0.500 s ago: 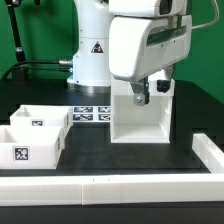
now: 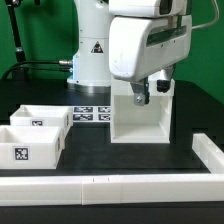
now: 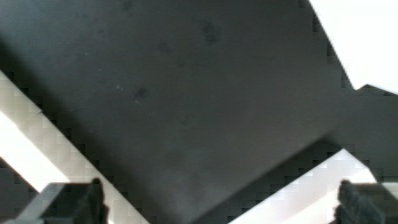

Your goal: Assemble drawer

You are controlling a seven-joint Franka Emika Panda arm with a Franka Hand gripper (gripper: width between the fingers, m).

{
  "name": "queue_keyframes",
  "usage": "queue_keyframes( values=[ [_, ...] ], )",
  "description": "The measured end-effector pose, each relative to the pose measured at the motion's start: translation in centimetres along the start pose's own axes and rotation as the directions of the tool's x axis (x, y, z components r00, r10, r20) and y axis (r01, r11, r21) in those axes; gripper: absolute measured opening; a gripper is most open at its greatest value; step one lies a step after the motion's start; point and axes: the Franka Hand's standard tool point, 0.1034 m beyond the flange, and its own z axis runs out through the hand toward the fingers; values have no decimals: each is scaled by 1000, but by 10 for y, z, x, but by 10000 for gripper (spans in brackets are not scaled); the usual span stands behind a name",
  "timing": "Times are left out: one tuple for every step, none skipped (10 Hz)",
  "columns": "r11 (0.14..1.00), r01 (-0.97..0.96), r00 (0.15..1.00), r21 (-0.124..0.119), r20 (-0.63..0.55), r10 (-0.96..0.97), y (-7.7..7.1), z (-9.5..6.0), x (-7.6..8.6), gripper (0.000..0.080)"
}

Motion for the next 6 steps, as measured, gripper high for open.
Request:
queue_keyframes(
  values=[
    [1000, 0, 1000, 0, 0, 0, 0, 0, 0, 650],
    [1000, 0, 1000, 0, 0, 0, 0, 0, 0, 650],
    [997, -79, 997, -12, -10, 79, -5, -6, -1, 650],
    [987, -158, 987, -16, -11, 157, -21, -11, -6, 650],
    [976, -219, 976, -16, -5, 219, -35, -15, -9, 650],
    [967, -256, 967, -14, 3, 256, -45, -20, -10, 650]
  ],
)
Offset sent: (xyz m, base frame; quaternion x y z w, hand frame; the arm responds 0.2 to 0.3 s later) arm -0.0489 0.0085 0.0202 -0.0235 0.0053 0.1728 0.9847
